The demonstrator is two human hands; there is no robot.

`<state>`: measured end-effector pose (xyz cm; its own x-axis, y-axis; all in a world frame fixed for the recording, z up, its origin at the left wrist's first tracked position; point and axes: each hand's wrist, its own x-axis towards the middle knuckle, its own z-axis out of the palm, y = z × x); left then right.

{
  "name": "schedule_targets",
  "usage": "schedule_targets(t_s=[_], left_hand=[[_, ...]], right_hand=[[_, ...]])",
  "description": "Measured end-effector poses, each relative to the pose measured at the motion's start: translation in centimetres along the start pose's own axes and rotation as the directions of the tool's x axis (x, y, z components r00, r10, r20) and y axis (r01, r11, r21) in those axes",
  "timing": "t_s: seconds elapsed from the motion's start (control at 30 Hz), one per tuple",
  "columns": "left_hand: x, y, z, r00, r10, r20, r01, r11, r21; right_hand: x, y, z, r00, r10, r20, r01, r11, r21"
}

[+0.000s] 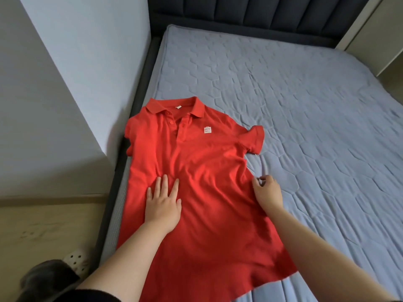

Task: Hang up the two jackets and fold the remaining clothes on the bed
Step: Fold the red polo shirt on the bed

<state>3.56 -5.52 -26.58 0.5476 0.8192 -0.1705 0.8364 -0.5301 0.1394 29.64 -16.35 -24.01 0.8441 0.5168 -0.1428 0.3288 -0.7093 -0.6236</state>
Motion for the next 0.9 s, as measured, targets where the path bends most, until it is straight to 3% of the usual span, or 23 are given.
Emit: schedule_targets(t_s=[0.1,0.23,0.37,0.43,0.5,0.6,0.67,0.77,0.9], left_hand=[[-1.6,2.0,0.1,0.998,0.044,-0.048,-0.043,0.999,0.022],[-5.0,6.3,-0.1,0.945,0.325,-0.03,-0.325,0.946,0.0],[-9.0,9.8,-0.8,0.758,0.647,-0.082,-0.645,0.762,0.052],[-10.5,10.9,-0.7,0.696,0.717,0.039,-0.716,0.687,0.125],[-11.3,11.6,-0.3,0.718,0.682,0.139,-0.696,0.705,0.138],[-12.1,12.1,-0.6,0.746,0.647,0.159,-0.666,0.722,0.188],[-12.7,12.5,-0.9,0.753,0.634,0.176,-0.657,0.717,0.232],[-13.3,12.9,-1.1,0.798,0.565,0.208,-0.602,0.763,0.235],[-12.8,13.1,-2.2,0.876,0.41,0.253,-0.431,0.902,0.029]], right_hand=[[-2.0,2.6,-1.6,0.997,-0.018,0.08,0.019,1.0,-0.015],[-5.1,5.7,-2.7,1.0,-0.024,-0.013,0.025,0.999,0.043],[-7.3,7.1,-3.3,0.994,-0.09,-0.057,0.089,0.996,-0.021],[-7.8,7.6,-3.7,0.994,-0.103,-0.026,0.101,0.99,-0.097],[-8.2,7.9,-4.1,0.995,-0.104,0.007,0.104,0.982,-0.158],[-8.4,7.8,-4.6,0.992,-0.13,-0.003,0.128,0.98,-0.151],[-8.5,7.4,-5.0,0.991,-0.118,-0.058,0.116,0.993,-0.03],[-8.4,7.5,-6.1,0.997,0.057,-0.048,-0.04,0.953,0.299],[-8.1,7.8,-7.2,0.96,0.278,0.045,-0.269,0.855,0.443]])
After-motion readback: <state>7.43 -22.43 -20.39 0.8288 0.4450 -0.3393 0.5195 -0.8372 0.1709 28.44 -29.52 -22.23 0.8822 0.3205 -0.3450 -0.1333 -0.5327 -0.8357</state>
